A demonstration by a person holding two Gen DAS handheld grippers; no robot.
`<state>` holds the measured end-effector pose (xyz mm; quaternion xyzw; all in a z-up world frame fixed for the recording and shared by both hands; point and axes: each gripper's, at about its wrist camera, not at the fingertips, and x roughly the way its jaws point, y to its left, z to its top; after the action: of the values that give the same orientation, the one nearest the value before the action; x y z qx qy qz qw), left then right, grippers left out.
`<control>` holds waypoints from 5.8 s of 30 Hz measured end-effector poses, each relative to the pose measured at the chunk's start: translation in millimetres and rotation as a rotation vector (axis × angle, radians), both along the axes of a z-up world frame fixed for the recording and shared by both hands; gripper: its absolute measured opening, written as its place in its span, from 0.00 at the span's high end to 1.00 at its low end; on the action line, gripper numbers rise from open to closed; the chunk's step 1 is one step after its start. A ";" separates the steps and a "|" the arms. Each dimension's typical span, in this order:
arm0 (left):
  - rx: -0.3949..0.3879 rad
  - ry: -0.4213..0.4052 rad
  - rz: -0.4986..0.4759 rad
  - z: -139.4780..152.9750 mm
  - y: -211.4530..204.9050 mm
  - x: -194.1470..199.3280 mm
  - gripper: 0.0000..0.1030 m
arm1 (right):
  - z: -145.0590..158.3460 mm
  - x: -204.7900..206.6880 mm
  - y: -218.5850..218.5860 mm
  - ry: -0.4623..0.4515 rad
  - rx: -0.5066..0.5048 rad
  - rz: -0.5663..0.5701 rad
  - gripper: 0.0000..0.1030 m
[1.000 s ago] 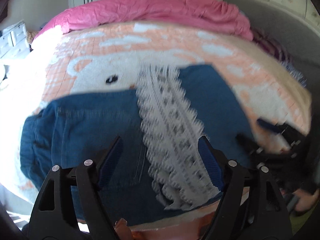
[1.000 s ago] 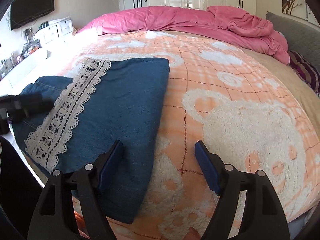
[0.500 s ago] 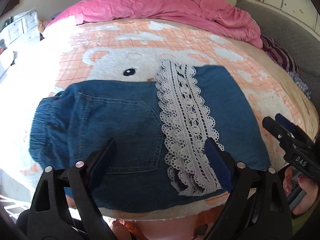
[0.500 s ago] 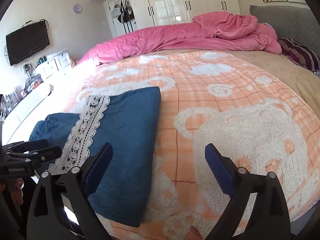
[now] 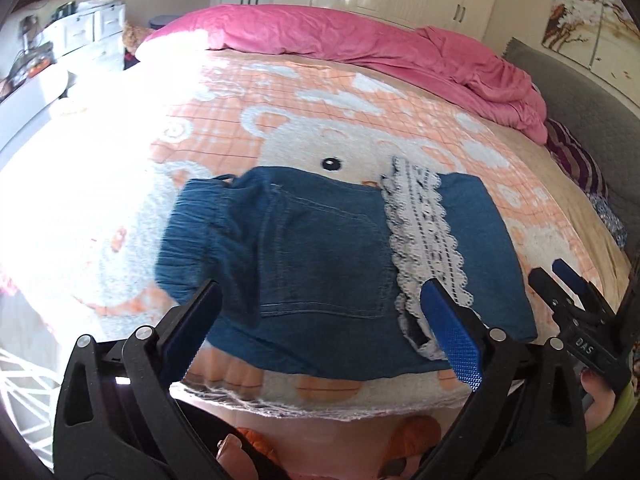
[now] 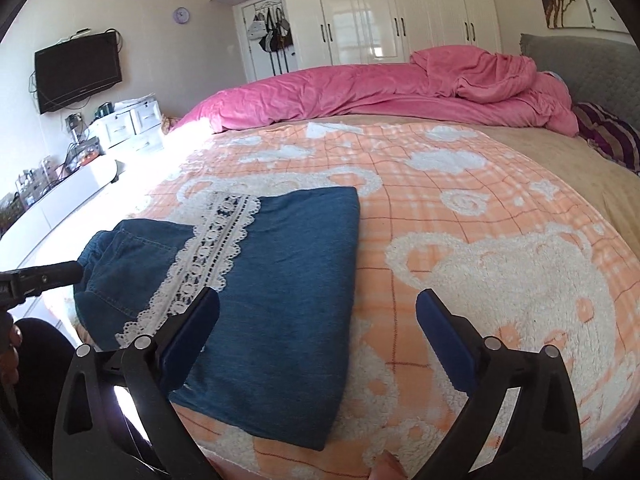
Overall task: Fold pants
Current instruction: 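Move both grippers to the folded edge of the pants, then grasp the folded edge with both grippers and fold it over again, then lay the folded section down and open both grippers, then grasp the elastic cuffs with both grippers and tuck them onto the bundle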
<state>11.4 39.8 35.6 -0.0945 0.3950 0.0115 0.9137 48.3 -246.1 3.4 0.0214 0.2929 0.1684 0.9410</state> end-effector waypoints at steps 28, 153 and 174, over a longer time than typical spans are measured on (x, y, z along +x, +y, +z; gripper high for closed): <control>-0.308 0.042 0.172 -31.8 123.7 -15.2 0.21 | 82.1 64.2 186.8 0.140 -0.071 0.491 0.05; -0.087 0.089 -0.216 -28.3 -43.8 94.4 0.35 | 21.5 -38.9 81.1 -0.109 -0.316 0.621 0.38; -0.215 0.047 -0.220 -51.3 -30.0 93.6 0.27 | 42.0 14.0 4.2 0.007 0.008 0.373 0.41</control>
<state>105.0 9.8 -15.7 -0.1476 0.4233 -0.1286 0.8846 62.3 -241.9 45.4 -0.0289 0.2946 0.3409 0.8923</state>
